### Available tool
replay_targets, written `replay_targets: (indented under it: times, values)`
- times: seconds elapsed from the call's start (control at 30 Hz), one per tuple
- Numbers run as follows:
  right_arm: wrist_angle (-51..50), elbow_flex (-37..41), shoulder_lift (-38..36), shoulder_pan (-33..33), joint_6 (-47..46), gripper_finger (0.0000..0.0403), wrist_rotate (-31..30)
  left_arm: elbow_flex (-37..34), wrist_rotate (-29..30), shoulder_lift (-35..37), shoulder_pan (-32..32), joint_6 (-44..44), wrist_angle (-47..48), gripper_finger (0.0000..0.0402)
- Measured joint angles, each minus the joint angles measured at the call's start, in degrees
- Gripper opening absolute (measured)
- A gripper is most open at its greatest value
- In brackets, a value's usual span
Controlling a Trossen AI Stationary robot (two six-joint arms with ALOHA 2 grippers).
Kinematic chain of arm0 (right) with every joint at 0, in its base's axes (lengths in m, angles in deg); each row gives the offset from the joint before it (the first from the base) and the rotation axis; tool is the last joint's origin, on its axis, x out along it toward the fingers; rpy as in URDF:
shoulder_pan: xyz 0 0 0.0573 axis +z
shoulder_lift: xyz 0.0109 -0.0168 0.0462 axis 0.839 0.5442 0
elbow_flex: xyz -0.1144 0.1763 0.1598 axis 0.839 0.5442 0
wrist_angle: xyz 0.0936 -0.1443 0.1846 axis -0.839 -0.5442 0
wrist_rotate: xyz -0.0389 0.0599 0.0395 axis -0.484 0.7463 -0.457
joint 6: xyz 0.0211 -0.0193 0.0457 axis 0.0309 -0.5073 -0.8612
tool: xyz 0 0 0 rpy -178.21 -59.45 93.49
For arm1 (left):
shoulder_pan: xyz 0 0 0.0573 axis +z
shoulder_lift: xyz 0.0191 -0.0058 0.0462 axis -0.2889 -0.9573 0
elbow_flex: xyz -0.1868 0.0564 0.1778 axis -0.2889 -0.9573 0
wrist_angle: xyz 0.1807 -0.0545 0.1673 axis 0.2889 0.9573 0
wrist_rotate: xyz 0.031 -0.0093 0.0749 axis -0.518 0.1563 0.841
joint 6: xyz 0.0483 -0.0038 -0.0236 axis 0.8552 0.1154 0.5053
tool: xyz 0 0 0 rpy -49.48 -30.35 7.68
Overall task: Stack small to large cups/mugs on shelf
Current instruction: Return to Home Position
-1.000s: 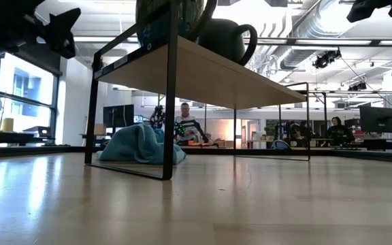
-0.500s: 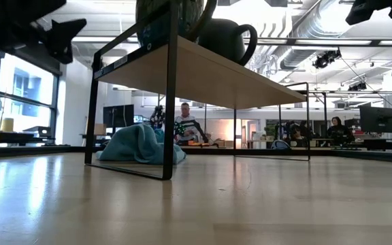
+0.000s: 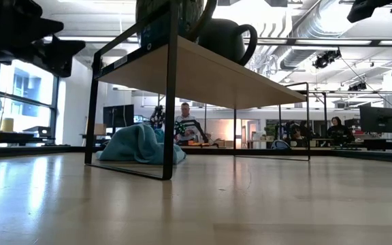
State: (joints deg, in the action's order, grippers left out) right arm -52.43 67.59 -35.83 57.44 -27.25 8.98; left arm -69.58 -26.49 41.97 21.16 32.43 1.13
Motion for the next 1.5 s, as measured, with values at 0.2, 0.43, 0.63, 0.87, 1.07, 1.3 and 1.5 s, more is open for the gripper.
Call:
replay_targets:
  times: [0.2, 0.43, 0.63, 0.87, 1.07, 1.3, 1.5]
  values:
    - [1.2, 0.0, 0.0, 0.01, -2.5, 0.0131, -0.02, 0.0, -1.2, 0.0, 0.0, 1.99, 2.1, 0.0237]
    - [4.63, 0.0, 0.0, 0.0, -2.06, 0.0131, -0.06, 0.0, 4.17, -0.23, 0.02, 2.38, 3.1, 0.0237]
    - [4.75, 0.0, 0.0, -0.01, -1.96, 0.0131, -0.07, 0.0, 4.5, -1.39, 0.04, 0.96, 3.23, 0.0237]
    - [4.52, 0.0, 0.0, -0.01, -0.54, 0.0131, -0.09, 0.0, 4.52, -1.84, 0.07, -2.38, 3.16, 0.0237]
    - [4.23, 0.0, 0.0, 0.01, 0.59, 0.0131, -0.28, 0.0, 4.55, -1.84, 0.07, -3.73, 3.17, 0.0237]
    - [2.1, 0.0, 0.0, 0.02, 0.58, 0.0131, -0.28, 0.0, 4.54, -1.84, 0.11, -3.72, 3.17, 0.0237]
    - [1.06, 0.0, 0.0, -0.01, 0.49, 0.0131, -0.24, 0.0, 3.08, -1.74, 0.13, -4.95, 2.41, 0.0237]
